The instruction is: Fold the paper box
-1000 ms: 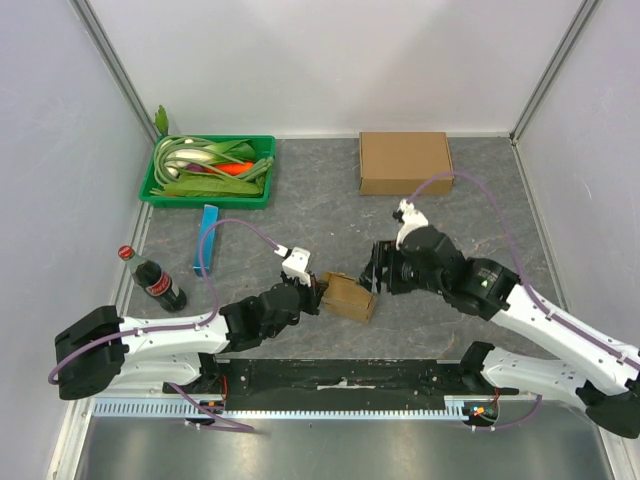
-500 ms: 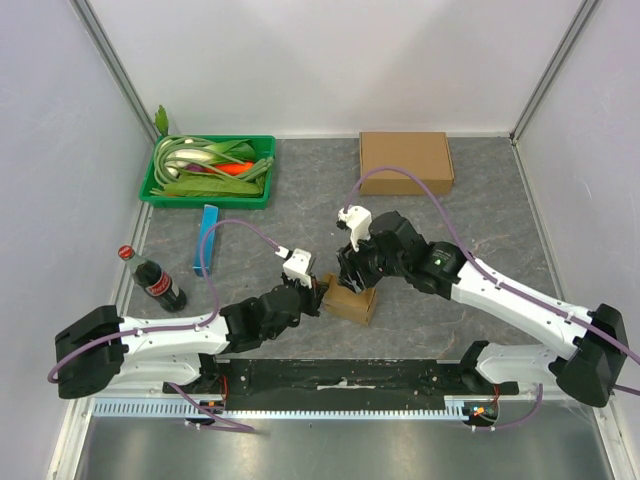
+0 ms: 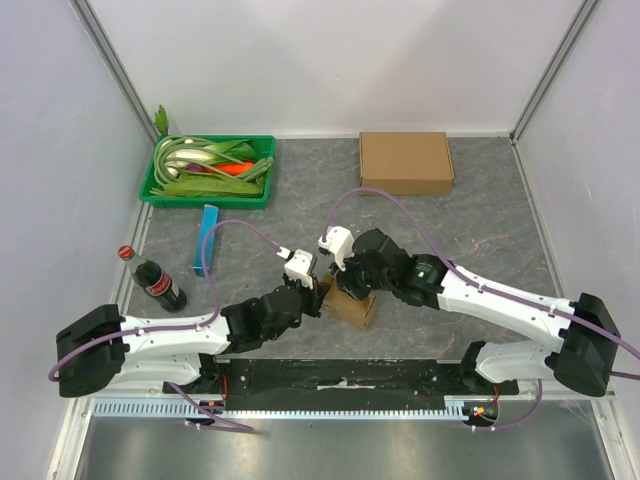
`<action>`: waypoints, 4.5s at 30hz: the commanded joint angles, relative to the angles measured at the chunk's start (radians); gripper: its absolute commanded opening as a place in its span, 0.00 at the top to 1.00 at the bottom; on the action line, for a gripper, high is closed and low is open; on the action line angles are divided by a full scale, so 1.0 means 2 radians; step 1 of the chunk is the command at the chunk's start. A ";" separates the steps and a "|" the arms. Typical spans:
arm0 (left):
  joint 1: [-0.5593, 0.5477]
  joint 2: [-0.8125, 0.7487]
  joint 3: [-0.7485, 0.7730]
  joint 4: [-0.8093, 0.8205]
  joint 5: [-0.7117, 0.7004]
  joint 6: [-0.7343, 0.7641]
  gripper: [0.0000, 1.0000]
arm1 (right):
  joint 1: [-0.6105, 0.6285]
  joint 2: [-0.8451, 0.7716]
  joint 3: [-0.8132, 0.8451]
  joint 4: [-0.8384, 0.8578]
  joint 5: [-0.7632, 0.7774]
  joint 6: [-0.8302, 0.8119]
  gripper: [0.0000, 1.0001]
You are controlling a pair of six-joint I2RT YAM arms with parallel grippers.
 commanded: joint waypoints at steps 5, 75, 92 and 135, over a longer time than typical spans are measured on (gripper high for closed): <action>-0.010 -0.003 -0.006 -0.073 0.009 -0.024 0.92 | 0.041 0.018 -0.021 0.031 0.080 -0.030 0.85; 0.135 0.003 -0.048 0.038 0.385 -0.098 0.85 | -0.076 -0.228 -0.115 -0.161 -0.068 0.349 0.34; 0.209 0.003 0.146 -0.326 0.488 -0.079 0.41 | -0.205 -0.122 -0.141 -0.097 -0.223 0.266 0.29; 0.238 0.483 0.485 -0.087 0.371 0.071 0.72 | -0.276 0.164 -0.043 0.212 0.080 0.069 0.64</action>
